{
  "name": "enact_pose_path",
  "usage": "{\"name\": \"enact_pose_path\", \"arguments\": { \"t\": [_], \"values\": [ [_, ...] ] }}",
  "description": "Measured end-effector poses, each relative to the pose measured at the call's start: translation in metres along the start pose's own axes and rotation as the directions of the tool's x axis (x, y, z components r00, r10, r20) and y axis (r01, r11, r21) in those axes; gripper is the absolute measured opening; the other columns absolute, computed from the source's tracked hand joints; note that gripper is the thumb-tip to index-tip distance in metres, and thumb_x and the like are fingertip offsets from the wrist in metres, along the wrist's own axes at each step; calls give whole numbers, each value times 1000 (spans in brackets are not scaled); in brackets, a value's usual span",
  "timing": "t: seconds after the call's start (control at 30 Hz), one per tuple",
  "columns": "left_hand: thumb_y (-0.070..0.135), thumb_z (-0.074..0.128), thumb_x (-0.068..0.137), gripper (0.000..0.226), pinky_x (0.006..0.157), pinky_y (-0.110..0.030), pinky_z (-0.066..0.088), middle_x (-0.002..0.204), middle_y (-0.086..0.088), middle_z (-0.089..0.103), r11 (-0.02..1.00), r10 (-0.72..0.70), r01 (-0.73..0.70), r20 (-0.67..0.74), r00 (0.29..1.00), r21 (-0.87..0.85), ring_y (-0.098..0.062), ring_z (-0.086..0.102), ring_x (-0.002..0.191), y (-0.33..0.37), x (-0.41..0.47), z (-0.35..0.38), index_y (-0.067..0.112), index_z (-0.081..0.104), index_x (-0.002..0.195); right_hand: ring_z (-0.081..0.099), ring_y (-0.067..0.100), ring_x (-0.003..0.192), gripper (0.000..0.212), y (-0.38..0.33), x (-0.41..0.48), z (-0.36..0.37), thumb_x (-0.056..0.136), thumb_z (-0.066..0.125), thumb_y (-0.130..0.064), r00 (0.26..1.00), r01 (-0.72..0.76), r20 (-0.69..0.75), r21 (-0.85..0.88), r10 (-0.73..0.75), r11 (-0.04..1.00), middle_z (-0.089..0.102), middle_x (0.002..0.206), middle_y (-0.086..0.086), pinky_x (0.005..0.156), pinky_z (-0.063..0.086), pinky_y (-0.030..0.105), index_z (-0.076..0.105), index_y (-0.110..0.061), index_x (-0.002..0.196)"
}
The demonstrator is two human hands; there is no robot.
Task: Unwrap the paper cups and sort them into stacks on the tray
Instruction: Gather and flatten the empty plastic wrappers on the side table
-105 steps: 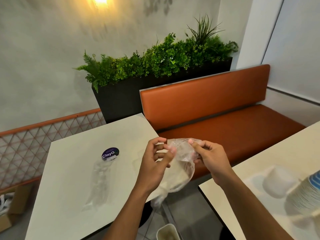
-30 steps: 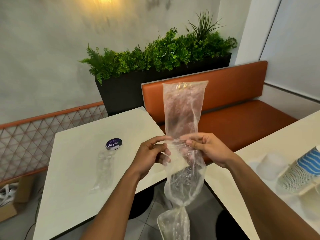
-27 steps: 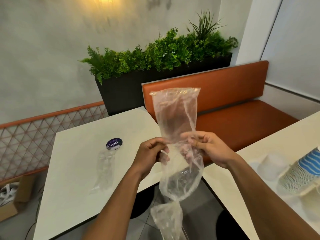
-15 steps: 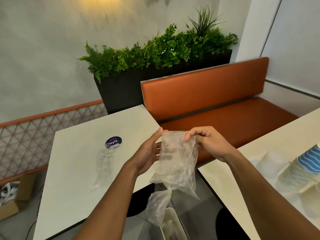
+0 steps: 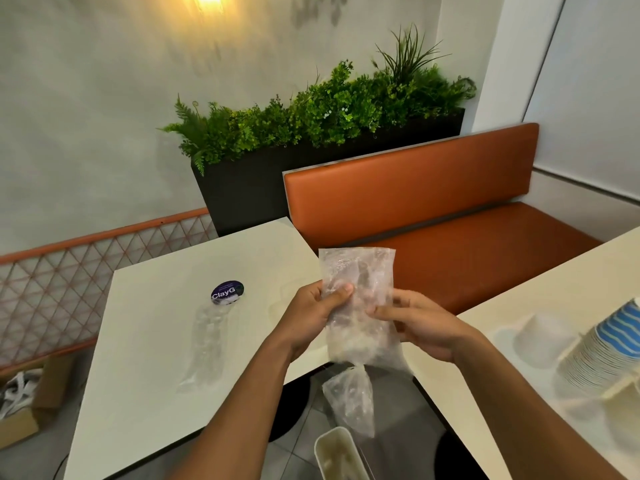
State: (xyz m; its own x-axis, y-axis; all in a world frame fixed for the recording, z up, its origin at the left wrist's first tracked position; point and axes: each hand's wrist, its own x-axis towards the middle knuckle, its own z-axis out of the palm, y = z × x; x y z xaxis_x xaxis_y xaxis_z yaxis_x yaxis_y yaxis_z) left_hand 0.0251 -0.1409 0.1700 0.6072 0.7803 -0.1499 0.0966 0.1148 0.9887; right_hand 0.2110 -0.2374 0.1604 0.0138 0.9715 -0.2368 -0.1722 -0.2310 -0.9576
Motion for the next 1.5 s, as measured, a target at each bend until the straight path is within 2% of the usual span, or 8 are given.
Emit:
{"name": "enact_pose_path", "arguments": {
  "t": [0.17, 0.47, 0.63, 0.73, 0.93, 1.13, 1.37, 1.5],
  "values": [
    [33, 76, 90, 41, 103, -46, 54, 118, 3, 77, 999, -8, 5, 78, 997, 40, -18, 73, 112, 2, -6, 6, 25, 65, 129, 75, 32, 105, 33, -5, 0, -7, 93, 72, -6, 981, 125, -145, -14, -126, 992, 75, 118, 17, 78, 62, 39, 66, -9, 125],
    [-8, 49, 102, 45, 48, -32, 48, 82, -7, 75, 995, 100, -99, -31, 995, 12, -22, 55, 51, -35, -16, 9, 26, 78, 108, 68, 35, 104, 38, 20, 11, -17, 91, 58, 13, 997, 14, -76, 220, 3, 975, 71, 124, 18, 82, 61, 43, 70, -4, 123],
    [-20, 46, 92, 55, 78, -20, 54, 92, 7, 79, 969, 185, -139, -223, 957, 206, -9, 72, 89, -73, -5, 8, 21, 81, 85, 68, 35, 107, 56, 53, 33, -18, 102, 40, -44, 968, -231, 22, 451, 248, 862, 72, 125, 14, 92, 53, 48, 61, -11, 142],
    [-23, 48, 84, 55, 87, -13, 51, 93, 12, 77, 931, 221, -120, -270, 937, 345, -2, 69, 95, -94, 0, 3, 21, 81, 82, 66, 36, 112, 77, 78, 48, -14, 96, 38, -76, 931, -361, 138, 212, 338, 908, 70, 131, 17, 90, 53, 46, 65, -17, 138],
    [-14, 54, 91, 51, 100, -20, 52, 109, 17, 76, 967, 63, 1, -242, 968, 255, -5, 68, 113, -127, 9, -21, 28, 79, 108, 72, 26, 88, 24, 125, 89, -2, 98, 68, -23, 937, -211, -272, 61, 219, 976, 76, 104, 8, 75, 55, 37, 71, -11, 119],
    [36, 78, 83, 53, 103, -44, 54, 113, 1, 76, 859, -319, 164, -256, 913, -485, -19, 72, 108, -171, 8, -20, 31, 64, 134, 70, -1, 99, 34, 170, 105, 2, 96, 70, -36, 894, -85, -448, -164, 3, 983, 69, 118, -12, 73, 57, 15, 59, -32, 128],
    [16, 77, 91, 35, 98, -45, 58, 112, 7, 78, 910, -394, 342, -232, 890, -234, -14, 75, 104, -241, 28, 1, 26, 69, 124, 75, 28, 108, 48, 237, 112, -11, 86, 80, -41, 898, -201, -374, 124, 233, 972, 76, 118, 6, 96, 58, 56, 67, -25, 129],
    [1, 75, 90, 42, 92, -39, 61, 112, 1, 78, 877, -459, 403, -211, 863, -260, -17, 75, 104, -296, 34, -1, 16, 67, 128, 78, 12, 83, 41, 277, 120, -7, 94, 61, -63, 827, -421, -415, -6, 381, 907, 80, 96, 2, 72, 64, 31, 74, -25, 103]
  ]
}}
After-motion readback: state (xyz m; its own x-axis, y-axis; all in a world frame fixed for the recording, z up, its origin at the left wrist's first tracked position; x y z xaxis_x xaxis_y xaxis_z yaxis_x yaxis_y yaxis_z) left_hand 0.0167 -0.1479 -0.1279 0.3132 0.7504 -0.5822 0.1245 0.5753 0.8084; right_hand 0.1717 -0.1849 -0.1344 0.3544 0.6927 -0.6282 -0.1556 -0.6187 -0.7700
